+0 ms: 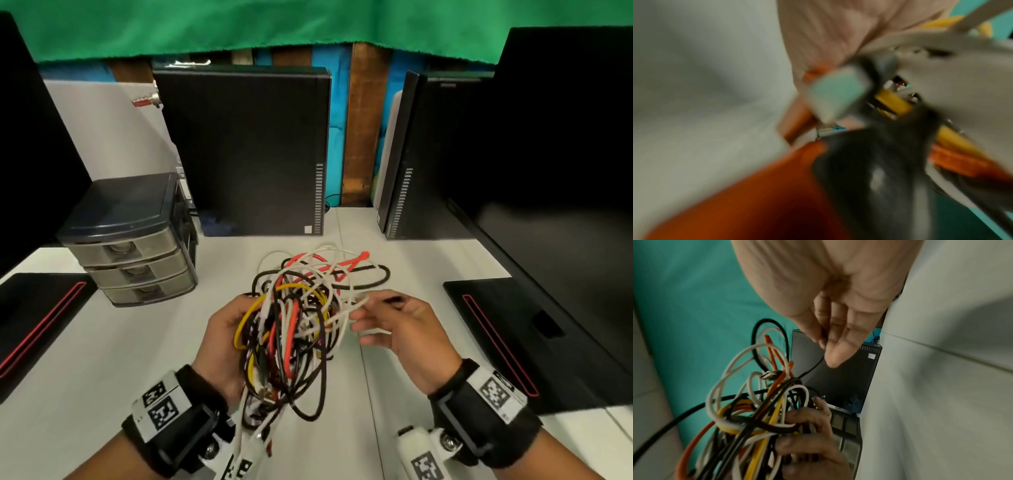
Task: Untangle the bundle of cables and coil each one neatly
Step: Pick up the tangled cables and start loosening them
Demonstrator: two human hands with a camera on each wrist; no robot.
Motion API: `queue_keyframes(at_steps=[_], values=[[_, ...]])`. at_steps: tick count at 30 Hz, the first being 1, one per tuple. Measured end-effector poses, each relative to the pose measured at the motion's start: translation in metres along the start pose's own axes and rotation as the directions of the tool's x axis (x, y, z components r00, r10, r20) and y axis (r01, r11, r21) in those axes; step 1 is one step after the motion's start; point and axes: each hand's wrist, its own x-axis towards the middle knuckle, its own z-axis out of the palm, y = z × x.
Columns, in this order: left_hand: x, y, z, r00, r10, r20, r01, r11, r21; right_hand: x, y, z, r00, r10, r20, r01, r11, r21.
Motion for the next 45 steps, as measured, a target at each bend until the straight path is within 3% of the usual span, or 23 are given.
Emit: queue_keyframes(at_steps=[2,9,13,17,22,30,37,39,45], values=[[0.003,-0.004,-0.008,0.994,-0.036,0.1,0.036,0.999,0.003,0.001,0.007,-0.001,0.998,0.048,0.028,-0.046,0.996,-0.073],[0.004,-0.006,-0.017,0.986,-0.042,0.161,0.035,0.998,0.044,0.0,0.018,0.0,0.991,0.121,0.049,-0.116,0.989,-0.092],[0.001,-0.007,-0.017,0.973,-0.055,0.224,0.048,0.998,0.035,0.0,0.019,0.001,0.998,0.055,0.017,-0.054,0.998,-0.028],[0.0,-0.008,-0.016,0.95,-0.114,0.289,0.093,0.992,0.085,-0.005,0.015,0.005,0.996,-0.04,0.078,0.042,0.999,-0.026],[0.004,-0.004,-0.02,0.962,-0.077,0.262,0.03,0.983,0.179,-0.002,0.008,0.002,0.983,-0.152,0.104,0.159,0.985,-0.068],[0.009,0.01,-0.031,0.965,0.046,0.259,-0.119,0.955,0.273,0.009,-0.016,-0.028,0.96,0.068,0.271,-0.119,0.977,0.176],[0.006,0.017,-0.04,0.917,0.039,0.396,-0.172,0.936,0.307,0.004,-0.012,-0.03,0.852,0.19,0.488,-0.314,0.931,0.185],[0.005,0.018,-0.041,0.904,0.025,0.427,-0.191,0.917,0.351,0.005,-0.012,-0.027,0.838,0.204,0.506,-0.316,0.938,0.145],[0.007,0.014,-0.04,0.901,-0.007,0.433,-0.208,0.87,0.447,0.007,0.0,-0.018,0.898,0.142,0.417,-0.135,0.99,-0.048]])
